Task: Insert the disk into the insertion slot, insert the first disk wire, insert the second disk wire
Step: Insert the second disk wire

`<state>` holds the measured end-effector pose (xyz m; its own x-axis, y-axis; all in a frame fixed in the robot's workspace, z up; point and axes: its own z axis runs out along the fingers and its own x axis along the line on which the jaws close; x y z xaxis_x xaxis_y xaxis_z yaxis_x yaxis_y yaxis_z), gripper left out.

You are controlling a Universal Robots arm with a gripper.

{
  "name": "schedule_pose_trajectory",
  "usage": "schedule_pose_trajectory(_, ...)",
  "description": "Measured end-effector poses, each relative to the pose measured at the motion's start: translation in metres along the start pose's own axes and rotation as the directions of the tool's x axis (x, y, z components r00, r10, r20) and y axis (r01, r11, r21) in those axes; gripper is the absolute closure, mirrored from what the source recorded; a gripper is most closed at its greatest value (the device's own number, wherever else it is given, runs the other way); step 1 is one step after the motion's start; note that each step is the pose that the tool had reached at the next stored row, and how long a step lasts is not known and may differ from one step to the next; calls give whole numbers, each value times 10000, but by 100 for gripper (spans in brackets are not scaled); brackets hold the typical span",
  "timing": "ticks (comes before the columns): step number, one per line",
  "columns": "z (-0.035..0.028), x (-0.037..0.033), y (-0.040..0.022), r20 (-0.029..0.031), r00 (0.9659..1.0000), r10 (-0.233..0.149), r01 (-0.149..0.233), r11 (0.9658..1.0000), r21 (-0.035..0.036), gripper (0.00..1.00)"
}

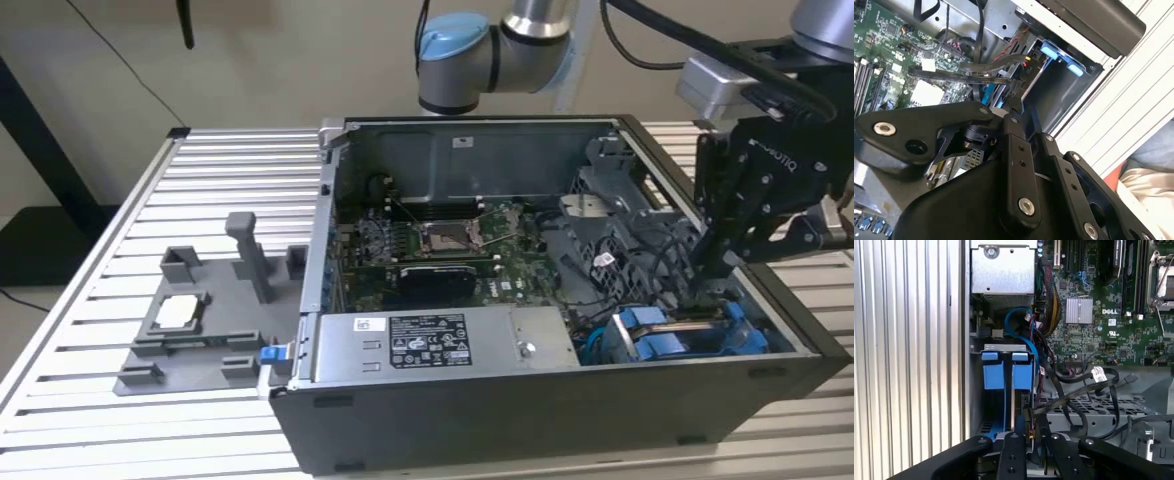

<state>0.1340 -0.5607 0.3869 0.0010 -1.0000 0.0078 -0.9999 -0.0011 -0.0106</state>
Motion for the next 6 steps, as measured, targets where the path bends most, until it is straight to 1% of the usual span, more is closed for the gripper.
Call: schedule_pose_trajectory(6,-18,0,0,-2,10000,0,0,10000,0,76)
